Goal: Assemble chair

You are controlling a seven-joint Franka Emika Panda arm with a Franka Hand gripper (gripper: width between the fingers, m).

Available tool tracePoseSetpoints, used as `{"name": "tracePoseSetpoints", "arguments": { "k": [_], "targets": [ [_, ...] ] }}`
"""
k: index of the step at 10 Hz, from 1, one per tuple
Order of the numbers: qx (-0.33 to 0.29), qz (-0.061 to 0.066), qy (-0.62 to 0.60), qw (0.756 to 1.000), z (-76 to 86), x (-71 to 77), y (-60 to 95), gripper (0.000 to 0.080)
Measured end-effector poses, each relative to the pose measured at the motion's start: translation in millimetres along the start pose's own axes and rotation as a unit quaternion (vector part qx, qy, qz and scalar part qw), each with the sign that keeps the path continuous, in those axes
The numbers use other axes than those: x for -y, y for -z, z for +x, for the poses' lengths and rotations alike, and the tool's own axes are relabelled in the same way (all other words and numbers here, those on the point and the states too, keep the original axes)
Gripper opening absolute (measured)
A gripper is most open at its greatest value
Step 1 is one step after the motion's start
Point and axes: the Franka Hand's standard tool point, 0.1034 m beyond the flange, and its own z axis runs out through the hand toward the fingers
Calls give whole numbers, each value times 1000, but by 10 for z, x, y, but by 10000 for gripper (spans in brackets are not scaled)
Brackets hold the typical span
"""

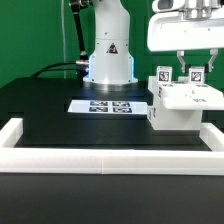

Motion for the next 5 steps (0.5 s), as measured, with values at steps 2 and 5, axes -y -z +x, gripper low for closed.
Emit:
{"name": "tracePoseSetpoints", "arguments": {
  "k": [2, 5],
  "targets": [
    [0, 0, 2, 1000, 0, 0, 0, 504],
    [3, -5, 82, 997, -8, 34, 8, 641]
  ]
}}
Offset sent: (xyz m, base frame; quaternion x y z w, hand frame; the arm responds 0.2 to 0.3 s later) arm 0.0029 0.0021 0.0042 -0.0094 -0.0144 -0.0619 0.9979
